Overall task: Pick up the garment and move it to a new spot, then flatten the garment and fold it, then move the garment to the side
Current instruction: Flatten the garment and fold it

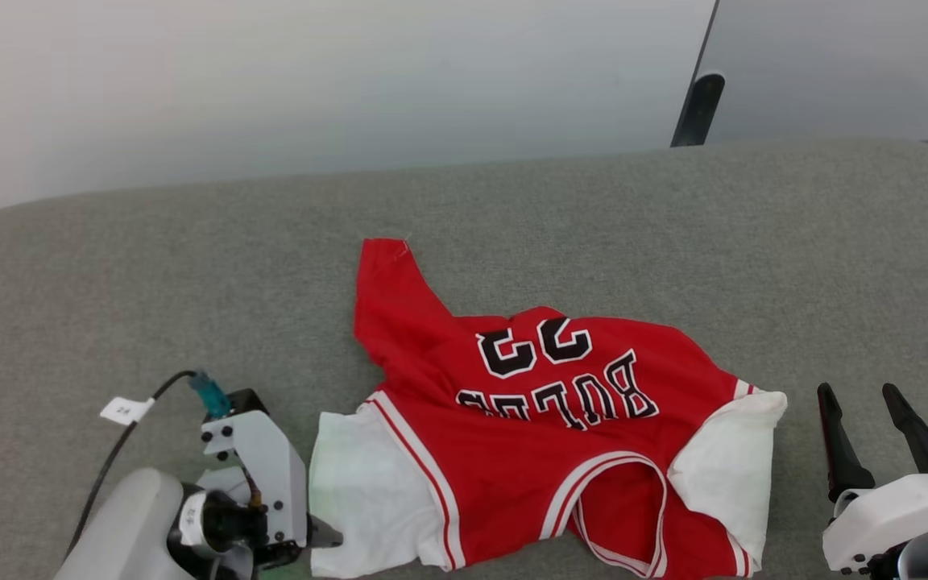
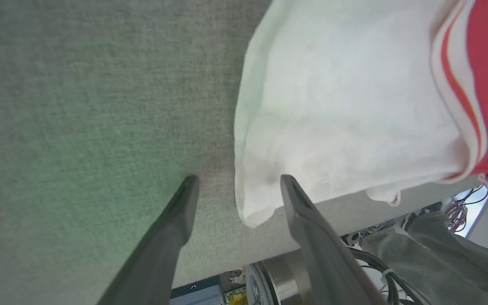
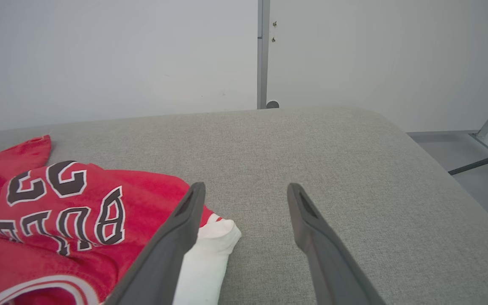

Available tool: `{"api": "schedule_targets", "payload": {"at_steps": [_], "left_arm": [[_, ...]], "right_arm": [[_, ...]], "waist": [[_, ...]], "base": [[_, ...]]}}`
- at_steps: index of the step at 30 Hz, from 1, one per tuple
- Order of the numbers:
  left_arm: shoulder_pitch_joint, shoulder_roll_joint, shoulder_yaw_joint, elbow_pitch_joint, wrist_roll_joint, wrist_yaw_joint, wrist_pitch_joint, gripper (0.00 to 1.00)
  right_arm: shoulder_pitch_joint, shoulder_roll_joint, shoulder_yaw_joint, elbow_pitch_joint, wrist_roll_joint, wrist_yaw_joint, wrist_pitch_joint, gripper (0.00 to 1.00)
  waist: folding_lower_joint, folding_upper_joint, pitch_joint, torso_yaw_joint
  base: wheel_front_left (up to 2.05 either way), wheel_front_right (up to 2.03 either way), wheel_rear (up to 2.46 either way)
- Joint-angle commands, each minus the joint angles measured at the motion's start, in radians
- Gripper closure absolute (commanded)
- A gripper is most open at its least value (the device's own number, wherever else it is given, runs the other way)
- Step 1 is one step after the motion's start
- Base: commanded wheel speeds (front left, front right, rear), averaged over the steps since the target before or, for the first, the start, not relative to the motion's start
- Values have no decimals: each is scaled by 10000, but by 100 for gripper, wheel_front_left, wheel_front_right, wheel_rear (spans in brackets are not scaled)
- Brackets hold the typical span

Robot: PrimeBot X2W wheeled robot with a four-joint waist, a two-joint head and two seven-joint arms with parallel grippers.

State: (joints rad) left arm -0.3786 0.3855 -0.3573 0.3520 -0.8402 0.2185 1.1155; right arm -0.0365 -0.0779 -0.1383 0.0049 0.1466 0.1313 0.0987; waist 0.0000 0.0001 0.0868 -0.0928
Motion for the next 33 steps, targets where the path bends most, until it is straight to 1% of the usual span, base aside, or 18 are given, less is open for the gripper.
{"api": "schedule_targets", "payload": {"at_steps": [1, 6, 8, 10, 11, 13, 16, 19, 22, 27, 31, 33], "left_arm": [[-13, -56, 30, 220, -72, -89, -75, 0], [-86, -214, -16, 982, -135, -247, -261, 0], [-79, -384, 39, 1299, -272, -170, -230, 0], [-75, -390, -38, 1550, -197, -258, -321, 0], [-77, -430, -16, 1686, -248, -276, -343, 45], [-130, -539, 58, 1845, -378, -359, -445, 100], [-216, -676, 91, 2019, -534, -401, -416, 100], [-421, -593, 254, 2085, -519, -333, -645, 100], [-550, -314, 303, 2171, -330, -273, -795, 100], [-591, 336, 497, 2265, -136, -119, -890, 100], [-525, 634, 627, 2187, -102, -48, -948, 100], [-467, 806, 670, 2100, -53, 61, -957, 100]], "right_arm": [[-126, 31, -41, -39, 88, -6, 39, 0], [-167, 72, -161, -88, 107, -6, 45, 0], [-181, 90, -207, -93, 133, -6, 46, 0], [-179, 103, -229, -94, 143, -6, 60, 0], [-180, 110, -241, -90, 156, -6, 62, 0], [-217, 128, -254, -100, 185, -6, 65, 0], [-242, 136, -303, -103, 181, -6, 63, 0], [-245, 143, -356, -103, 189, -6, 53, 0], [-247, 152, -405, -86, 216, -6, 64, 0], [-244, 155, -467, -76, 202, -6, 128, 0], [-161, 129, -590, -117, 194, -6, 147, 0], [-129, 121, -640, -131, 192, -6, 192, 0]], "waist": [[0, -1, 86, -77], [0, -1, 168, -118], [0, -1, 183, -119], [0, -1, 201, -120], [0, -1, 212, -115], [0, -1, 237, -109], [0, -1, 245, -83], [0, -1, 242, -36], [0, -1, 221, -1], [0, -1, 161, 32], [0, -1, 121, 105], [0, -1, 95, 145]], "base": [[0, 0, 0], [0, 0, 0], [0, 0, 0], [0, 0, 0], [0, 0, 0], [0, 0, 0], [0, 0, 0], [0, 0, 0], [0, 0, 0], [0, 0, 0], [0, 0, 0], [0, 0, 0]]}}
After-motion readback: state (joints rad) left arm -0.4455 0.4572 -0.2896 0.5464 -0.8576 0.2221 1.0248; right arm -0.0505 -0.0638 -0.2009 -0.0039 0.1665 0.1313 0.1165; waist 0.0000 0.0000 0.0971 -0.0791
